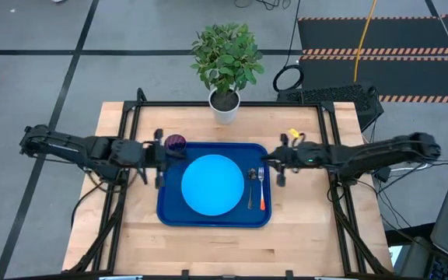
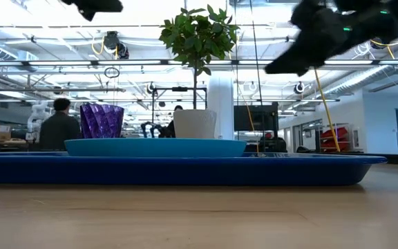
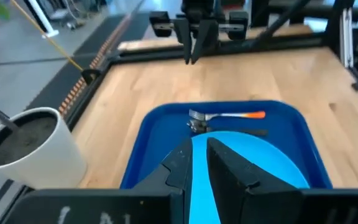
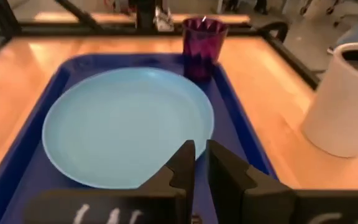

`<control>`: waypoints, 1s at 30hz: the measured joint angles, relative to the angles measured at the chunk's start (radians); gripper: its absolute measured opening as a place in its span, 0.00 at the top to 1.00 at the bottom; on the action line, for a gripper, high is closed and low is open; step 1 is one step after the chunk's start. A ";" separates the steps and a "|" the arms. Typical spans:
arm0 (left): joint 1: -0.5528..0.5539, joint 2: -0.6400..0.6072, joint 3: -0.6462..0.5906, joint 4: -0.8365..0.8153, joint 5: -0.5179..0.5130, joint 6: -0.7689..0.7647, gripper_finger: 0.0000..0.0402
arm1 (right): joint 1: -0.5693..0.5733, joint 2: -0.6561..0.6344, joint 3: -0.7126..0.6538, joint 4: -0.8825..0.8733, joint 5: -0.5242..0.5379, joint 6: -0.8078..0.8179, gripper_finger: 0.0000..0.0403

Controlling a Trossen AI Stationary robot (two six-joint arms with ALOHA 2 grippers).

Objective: Pick and place plate/cup/fork/spoon on tray
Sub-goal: Return to Home Position

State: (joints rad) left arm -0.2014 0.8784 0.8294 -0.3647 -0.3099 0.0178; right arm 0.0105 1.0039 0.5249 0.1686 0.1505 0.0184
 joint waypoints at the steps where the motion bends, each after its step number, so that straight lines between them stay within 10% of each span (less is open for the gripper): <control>1: -0.007 -0.034 -0.025 0.013 -0.011 -0.003 0.87 | 0.000 -0.049 -0.032 0.001 0.000 0.004 0.92; 15: -0.043 -0.512 -0.435 0.225 -0.051 -0.159 0.87 | 0.014 -0.624 -0.369 0.052 -0.118 0.142 0.92; 30: -0.112 -0.788 -0.637 0.304 -0.056 -0.059 0.87 | 0.038 -0.718 -0.505 0.130 -0.155 0.179 0.92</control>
State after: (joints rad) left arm -0.3136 0.0905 0.1928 -0.0607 -0.3660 -0.0414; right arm 0.0483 0.2857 0.0196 0.2987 -0.0048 0.1974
